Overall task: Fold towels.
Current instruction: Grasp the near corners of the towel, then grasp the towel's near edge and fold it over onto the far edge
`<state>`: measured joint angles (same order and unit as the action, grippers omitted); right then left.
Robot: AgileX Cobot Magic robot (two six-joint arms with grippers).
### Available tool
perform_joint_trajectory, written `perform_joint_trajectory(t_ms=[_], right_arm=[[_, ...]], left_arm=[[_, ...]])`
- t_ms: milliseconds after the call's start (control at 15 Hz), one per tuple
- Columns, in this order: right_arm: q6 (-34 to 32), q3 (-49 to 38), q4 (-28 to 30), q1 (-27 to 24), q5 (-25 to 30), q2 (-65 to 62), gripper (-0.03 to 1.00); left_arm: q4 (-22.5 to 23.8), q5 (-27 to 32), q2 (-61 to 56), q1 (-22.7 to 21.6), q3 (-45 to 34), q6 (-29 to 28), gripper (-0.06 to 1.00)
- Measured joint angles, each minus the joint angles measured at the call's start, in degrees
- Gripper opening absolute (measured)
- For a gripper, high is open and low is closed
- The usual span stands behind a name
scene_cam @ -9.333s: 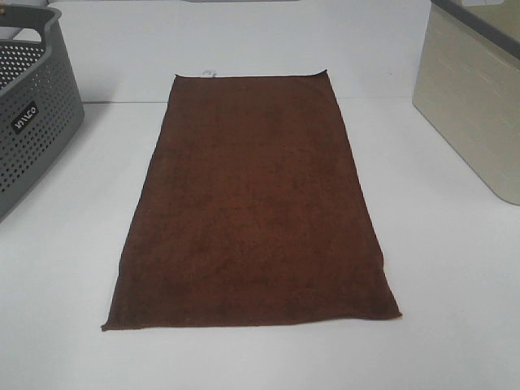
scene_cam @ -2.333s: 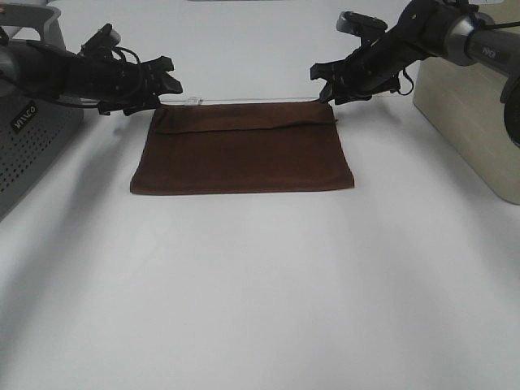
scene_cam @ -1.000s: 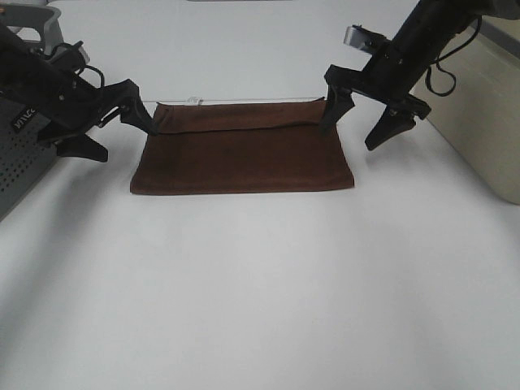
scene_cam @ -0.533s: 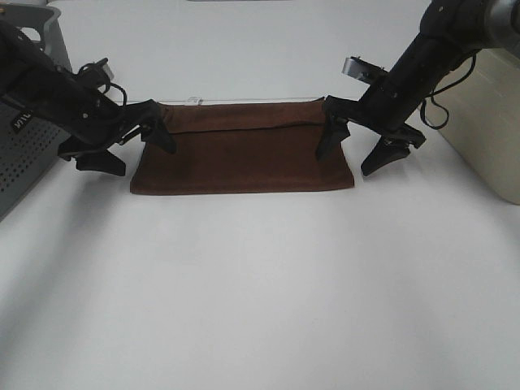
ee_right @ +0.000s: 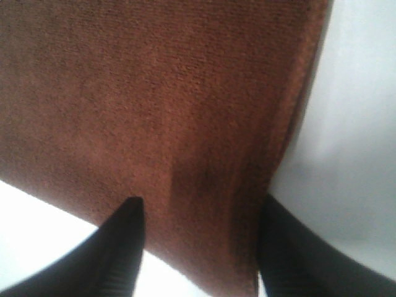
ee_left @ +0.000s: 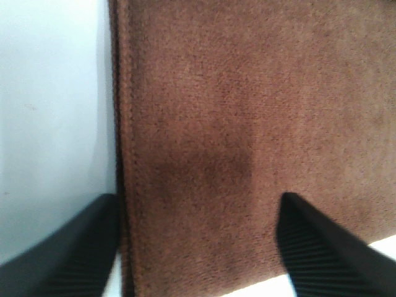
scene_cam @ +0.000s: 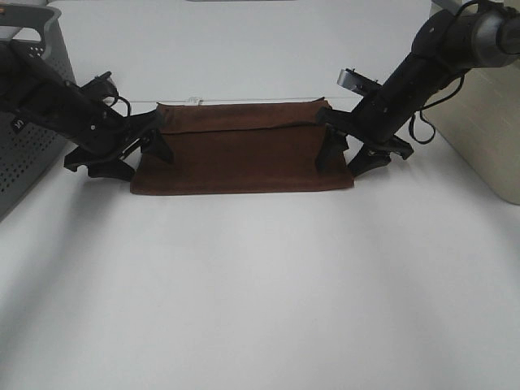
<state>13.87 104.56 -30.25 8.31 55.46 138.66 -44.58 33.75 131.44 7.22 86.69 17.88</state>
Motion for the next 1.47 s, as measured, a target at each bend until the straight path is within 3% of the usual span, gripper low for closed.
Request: perform_joint_trajectory(t_ms=[200,267,467,600,1067,1267,1467], right_arm=[[0.0,0.0,0.11,0.0,-1.03,0.69,0.1],[-0.06,0.0,0.17,0.0,-1.32,0.69,0.0],[-1.55,-0.52,2.01,0.0,0.92,-0.74,0.0],[-2.01,-5.73,2.41,0.0,1.03,-4.64,0.0],[-1.26,-41.37,1.26,0.0,-10.66,-23.55,0.0],[-0.29,-43.26,0.97,0.0,-11.46,-25.61,0.0],[0.11,-37.87,1.15,0.0,-10.66,-25.73,0.0]], left_arm=[[0.46,1.03,0.92,0.0,-0.06,0.11,0.14],[1.09,1.15,1.03,0.0,-0.06,0.11,0.03],[4.41,3.44,-0.17,0.0,-0.4,-0.46,0.0],[7.33,5.1,-2.75,0.0,-2.18,-2.06,0.0],[8.42,2.01,-17.88,3.5,-26.41,-2.29,0.0],[7.62,2.06,-19.14,3.5,-27.44,-3.15,0.0],[7.68,4.18,-19.25,3.5,-22.0,-6.19,0.0]])
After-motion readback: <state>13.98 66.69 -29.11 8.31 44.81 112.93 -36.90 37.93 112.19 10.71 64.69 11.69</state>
